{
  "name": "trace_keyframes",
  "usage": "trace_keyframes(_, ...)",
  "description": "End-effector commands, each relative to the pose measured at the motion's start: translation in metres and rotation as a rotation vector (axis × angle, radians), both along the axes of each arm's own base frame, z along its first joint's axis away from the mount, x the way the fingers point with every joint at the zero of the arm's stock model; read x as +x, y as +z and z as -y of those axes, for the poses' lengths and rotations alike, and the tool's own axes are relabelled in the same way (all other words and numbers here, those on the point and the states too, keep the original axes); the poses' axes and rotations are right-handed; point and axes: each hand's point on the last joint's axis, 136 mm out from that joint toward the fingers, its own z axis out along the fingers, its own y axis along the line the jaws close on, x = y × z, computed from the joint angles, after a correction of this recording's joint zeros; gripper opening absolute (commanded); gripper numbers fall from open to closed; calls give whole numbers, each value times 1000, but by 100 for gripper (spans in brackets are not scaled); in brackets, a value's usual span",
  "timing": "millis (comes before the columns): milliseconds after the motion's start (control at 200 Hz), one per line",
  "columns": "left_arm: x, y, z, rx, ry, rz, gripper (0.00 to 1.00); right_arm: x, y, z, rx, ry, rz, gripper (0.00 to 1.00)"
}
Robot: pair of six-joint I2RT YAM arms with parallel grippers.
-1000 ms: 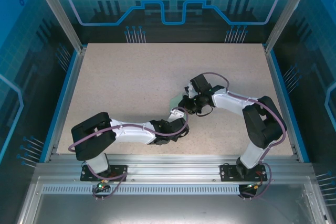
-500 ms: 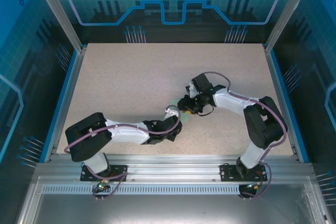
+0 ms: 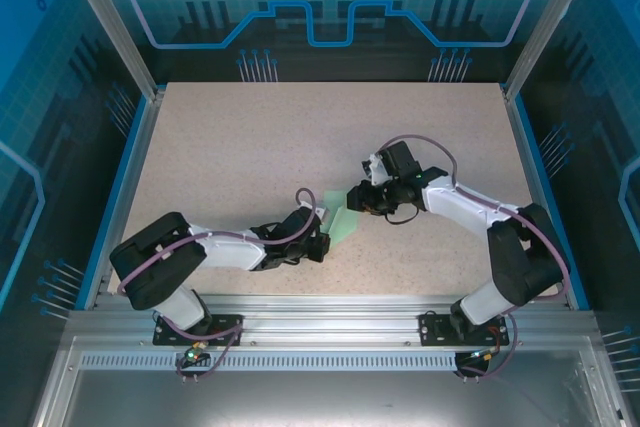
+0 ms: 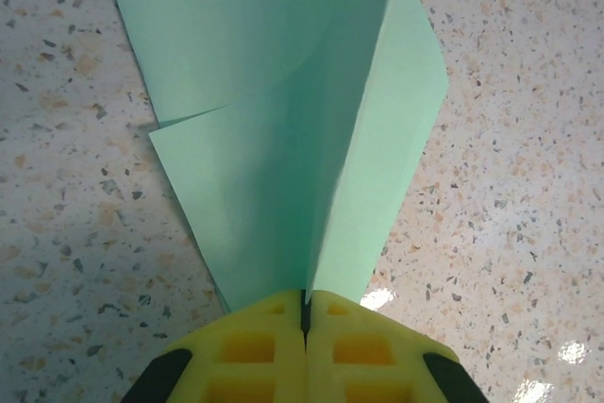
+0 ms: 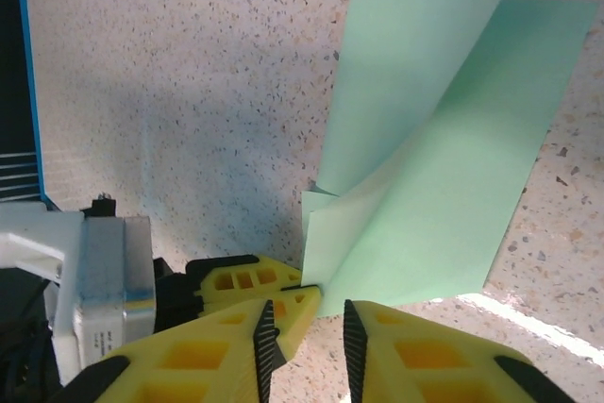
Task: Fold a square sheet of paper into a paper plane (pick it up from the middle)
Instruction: Fourth fold the wing at the center of the table.
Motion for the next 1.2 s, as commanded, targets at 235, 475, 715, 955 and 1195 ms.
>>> trace_keyframes(235, -7, -2, -5, -73, 26, -61, 1, -2, -29, -43, 56, 107, -85, 14)
trace_keyframes(475, -9, -2, -9, -62, 34, -66, 13, 3, -43, -52, 42, 122, -109, 13)
trace_keyframes(715, -9, 2, -10, -58, 35, -67, 17, 4, -52, -54, 37, 118, -130, 13)
trace_keyframes(955, -11, 6, -10, -75, 34, -68, 9, 5, -54, -56, 37, 127, -137, 13)
trace_keyframes(1195, -7, 1, -22, -133, 102, -101, 5, 1, -48, -63, 54, 160, -125, 15)
